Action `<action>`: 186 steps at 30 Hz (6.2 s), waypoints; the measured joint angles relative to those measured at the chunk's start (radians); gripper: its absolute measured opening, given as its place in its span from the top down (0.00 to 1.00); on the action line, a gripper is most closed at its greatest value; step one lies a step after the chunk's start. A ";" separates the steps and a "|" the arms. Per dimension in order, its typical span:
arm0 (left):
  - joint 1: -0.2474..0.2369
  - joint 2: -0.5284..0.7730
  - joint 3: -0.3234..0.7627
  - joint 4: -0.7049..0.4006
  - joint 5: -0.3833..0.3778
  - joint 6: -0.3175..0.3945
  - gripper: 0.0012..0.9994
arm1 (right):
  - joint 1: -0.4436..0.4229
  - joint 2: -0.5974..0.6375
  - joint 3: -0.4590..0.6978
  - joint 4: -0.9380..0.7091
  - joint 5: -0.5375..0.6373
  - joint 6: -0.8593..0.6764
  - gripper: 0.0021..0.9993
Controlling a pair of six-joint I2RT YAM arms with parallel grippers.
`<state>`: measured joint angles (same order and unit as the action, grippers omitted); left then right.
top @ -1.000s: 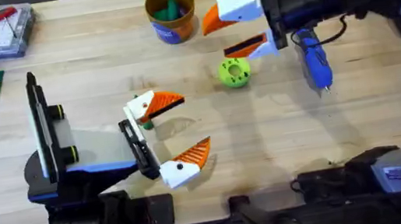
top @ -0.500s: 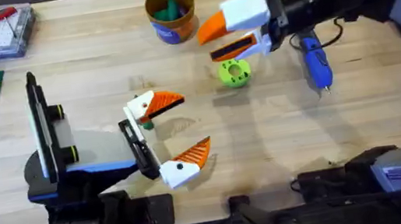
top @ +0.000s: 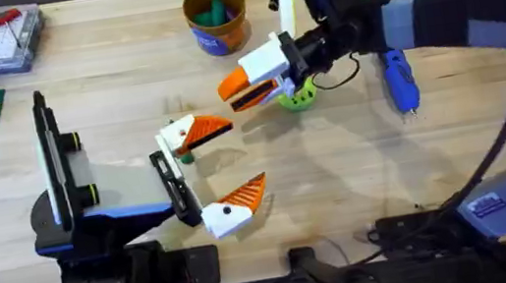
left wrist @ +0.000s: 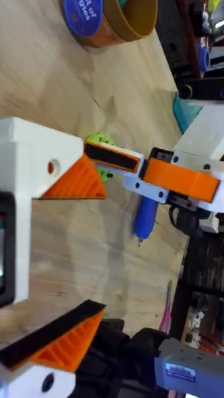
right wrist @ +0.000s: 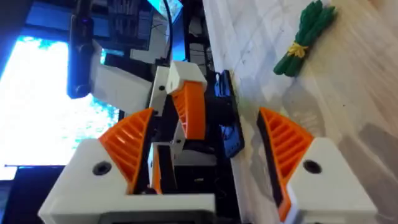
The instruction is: Pick up the gripper from the table and insert it into the empty holder that is missing its gripper. Then pick up a screw, insert it into the mounting hole, and use the screwdriver to tighten it. Finally, clean up the table by picking up the vegetable and placing it into the bucket.
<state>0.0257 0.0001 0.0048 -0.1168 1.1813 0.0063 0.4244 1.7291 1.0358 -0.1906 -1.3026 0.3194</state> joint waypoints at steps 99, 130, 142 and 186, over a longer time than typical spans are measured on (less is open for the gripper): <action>0.000 0.000 0.000 -0.001 -0.018 0.000 0.01 | 0.065 0.117 -0.366 1.359 0.034 1.116 0.00; 0.000 0.001 0.000 -0.003 -0.016 -0.015 0.01 | 0.110 0.107 -0.365 1.397 0.010 1.144 0.94; 0.000 0.001 0.000 -0.003 -0.016 -0.015 0.01 | 0.110 0.103 -0.365 1.394 0.017 1.146 0.99; 0.003 0.000 0.001 0.000 -0.029 -0.007 0.01 | 0.153 0.104 -0.299 1.338 0.056 1.169 0.00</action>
<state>0.0284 0.0006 0.0059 -0.1169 1.1526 -0.0010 0.5774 1.8328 0.7372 1.1473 -1.2461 1.4883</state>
